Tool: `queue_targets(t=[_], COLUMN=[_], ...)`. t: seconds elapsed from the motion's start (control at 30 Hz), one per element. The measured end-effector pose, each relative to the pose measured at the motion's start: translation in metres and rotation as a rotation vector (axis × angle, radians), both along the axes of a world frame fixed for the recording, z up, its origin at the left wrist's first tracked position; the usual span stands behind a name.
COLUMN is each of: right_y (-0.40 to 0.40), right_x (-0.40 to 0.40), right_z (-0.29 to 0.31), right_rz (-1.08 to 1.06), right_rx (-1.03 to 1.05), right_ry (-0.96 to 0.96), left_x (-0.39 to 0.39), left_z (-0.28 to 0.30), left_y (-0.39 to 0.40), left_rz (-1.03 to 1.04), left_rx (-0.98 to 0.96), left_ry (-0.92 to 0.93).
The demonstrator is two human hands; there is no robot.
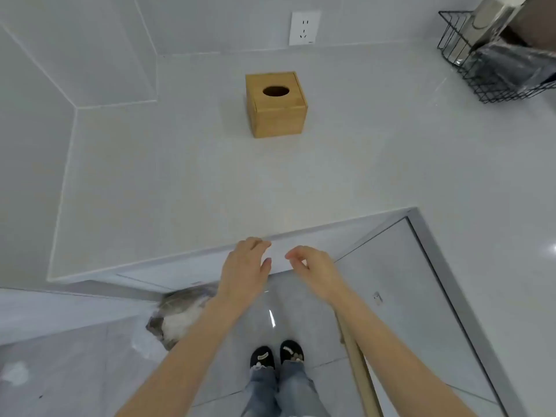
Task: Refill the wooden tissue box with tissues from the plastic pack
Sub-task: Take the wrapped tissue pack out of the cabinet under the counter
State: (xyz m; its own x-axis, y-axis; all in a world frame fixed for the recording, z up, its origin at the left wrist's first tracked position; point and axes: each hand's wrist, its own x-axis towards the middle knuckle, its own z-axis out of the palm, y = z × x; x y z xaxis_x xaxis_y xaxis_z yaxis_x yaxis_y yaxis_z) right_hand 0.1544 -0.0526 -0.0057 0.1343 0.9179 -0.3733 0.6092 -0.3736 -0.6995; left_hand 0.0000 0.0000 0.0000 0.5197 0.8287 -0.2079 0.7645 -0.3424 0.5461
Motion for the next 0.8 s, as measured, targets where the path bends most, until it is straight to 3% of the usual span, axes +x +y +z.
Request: queue_targets(t=[0.1, 0.23, 0.5, 0.8], right_y=[-0.007, -0.006, 0.022, 0.030], right_x=[-0.010, -0.015, 0.000, 0.025], right_z=[-0.024, -0.056, -0.090, -0.117], right_rz=[0.105, 0.250, 0.326, 0.328], right_rx=[0.020, 0.077, 0.089, 0.164], right_ry=[-0.154, -0.339, -0.614, -0.680], left_x=[-0.009, -0.011, 0.021, 0.052], left_z=[-0.028, -0.051, -0.063, -0.076], left_y=[-0.008, -0.012, -0.006, 0.004], left_rz=[-0.020, -0.020, -0.020, -0.027], left_rx=[0.226, 0.367, 0.455, 0.492], left_ry=[0.024, 0.101, 0.100, 0.038])
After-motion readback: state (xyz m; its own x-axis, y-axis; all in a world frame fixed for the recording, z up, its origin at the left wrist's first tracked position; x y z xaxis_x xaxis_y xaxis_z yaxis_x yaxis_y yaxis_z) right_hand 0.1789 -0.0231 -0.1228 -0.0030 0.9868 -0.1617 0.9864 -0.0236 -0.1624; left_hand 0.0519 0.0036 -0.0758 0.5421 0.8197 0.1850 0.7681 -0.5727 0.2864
